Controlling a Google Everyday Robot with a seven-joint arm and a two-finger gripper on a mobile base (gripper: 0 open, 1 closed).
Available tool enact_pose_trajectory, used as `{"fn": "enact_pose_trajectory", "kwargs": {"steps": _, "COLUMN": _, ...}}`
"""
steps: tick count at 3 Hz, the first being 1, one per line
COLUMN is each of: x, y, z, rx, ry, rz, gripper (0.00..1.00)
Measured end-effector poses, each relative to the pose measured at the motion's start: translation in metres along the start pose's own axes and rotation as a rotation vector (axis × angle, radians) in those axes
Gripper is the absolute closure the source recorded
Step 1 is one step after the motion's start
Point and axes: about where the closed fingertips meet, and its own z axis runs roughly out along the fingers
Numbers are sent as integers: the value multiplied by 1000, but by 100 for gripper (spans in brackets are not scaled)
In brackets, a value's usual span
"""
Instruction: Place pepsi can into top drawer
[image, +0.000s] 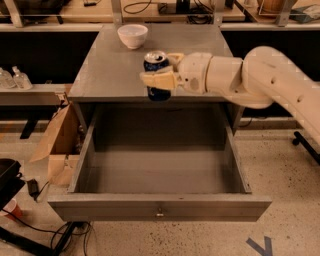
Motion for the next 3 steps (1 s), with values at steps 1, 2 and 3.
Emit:
{"fn": "enact_pose_trajectory", "kwargs": {"steps": 1, "x": 46, "y": 35, "z": 15, "rx": -58, "ry": -21, "rz": 50, "gripper": 100}}
{"fn": "enact_pose_trajectory", "kwargs": {"steps": 2, "x": 108, "y": 75, "z": 31, "rx": -50, "ry": -13, "rz": 62, "gripper": 100}}
{"fn": "enact_pose_trajectory", "kwargs": {"steps": 3, "x": 141, "y": 82, "z": 49, "rx": -42, "ry": -4, "rz": 36, "gripper": 100}}
